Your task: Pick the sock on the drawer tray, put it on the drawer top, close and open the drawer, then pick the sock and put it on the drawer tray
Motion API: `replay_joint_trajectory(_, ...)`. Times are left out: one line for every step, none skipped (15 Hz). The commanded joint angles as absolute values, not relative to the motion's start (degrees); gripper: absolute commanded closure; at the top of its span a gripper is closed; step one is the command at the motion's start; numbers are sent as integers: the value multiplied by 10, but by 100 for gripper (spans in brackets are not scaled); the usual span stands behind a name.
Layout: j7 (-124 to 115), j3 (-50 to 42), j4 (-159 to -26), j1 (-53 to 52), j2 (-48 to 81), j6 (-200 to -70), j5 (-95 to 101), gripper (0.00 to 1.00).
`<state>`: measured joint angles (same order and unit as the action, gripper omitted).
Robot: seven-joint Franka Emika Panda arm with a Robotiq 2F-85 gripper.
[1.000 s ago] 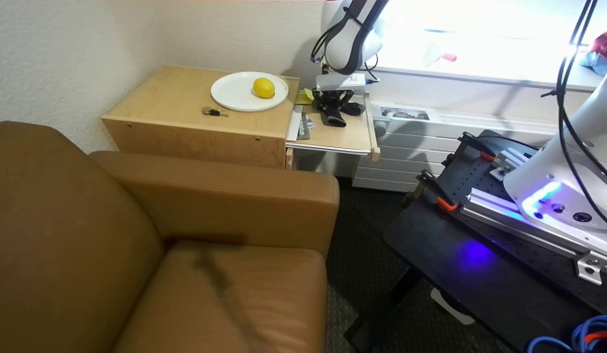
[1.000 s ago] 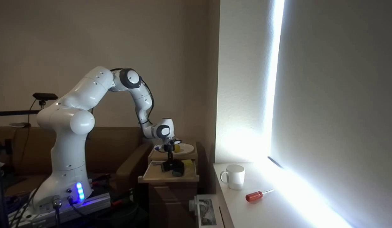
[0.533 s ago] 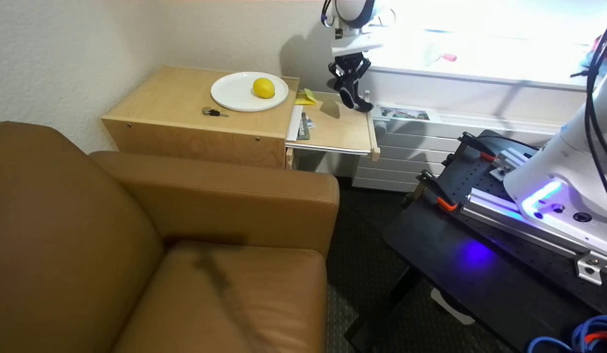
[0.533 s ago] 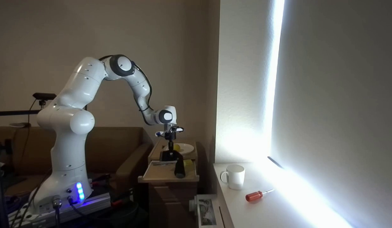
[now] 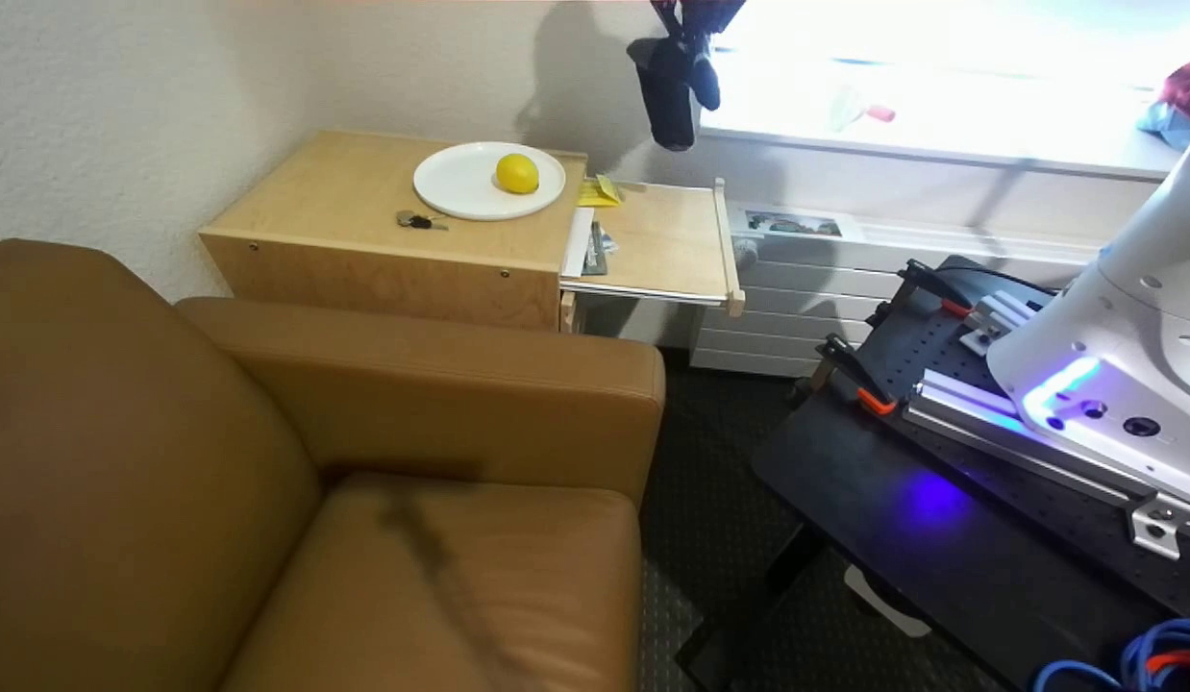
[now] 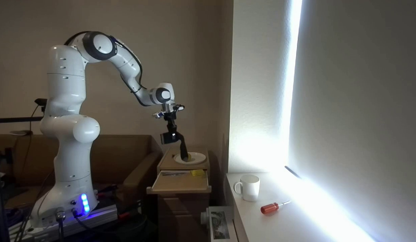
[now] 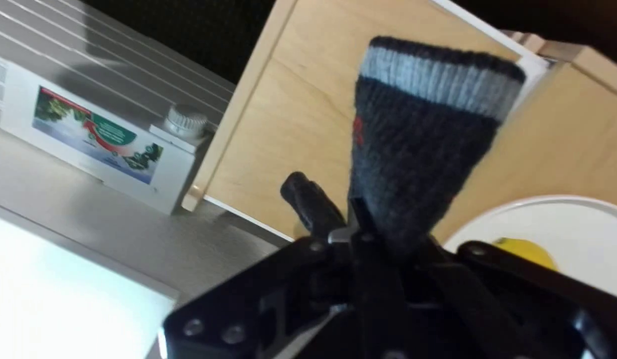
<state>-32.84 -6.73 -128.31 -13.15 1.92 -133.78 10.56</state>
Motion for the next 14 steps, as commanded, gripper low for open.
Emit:
replay_joint_trajectory(-253,8,-1305,-120,-59,-1333,29,99)
replay_joint_trajectory(-233,25,-1299,-125,-65,-1338,-5,99)
replay_joint_trajectory(-213,42,-1286,-131,-65,-1343,-35,99)
replay_joint_trajectory(-198,58,-1276,-136,-60,-1364,-59,99)
replay_joint_trajectory(-186,70,-1259,-139,-49,-1363,-93,99)
replay_joint_trajectory(-178,80,-1250,-141,-41,-1357,-118,99)
replay_joint_trajectory(-166,87,-1248,-141,-41,-1349,-134,99)
replay_joint_trajectory(-200,93,-1265,-130,-61,-1350,-103,96)
replay_joint_trajectory(-193,98,-1261,-132,-57,-1350,-115,96)
replay_joint_trajectory(-190,99,-1259,-133,-53,-1350,-120,96)
replay_joint_trajectory(-188,99,-1258,-133,-50,-1350,-120,96)
replay_joint_trajectory(-187,99,-1258,-133,-49,-1350,-120,99)
replay_joint_trajectory(-202,101,-1254,-129,-29,-1354,-100,99)
replay_joint_trajectory(-231,105,-1241,-128,2,-1373,-84,99)
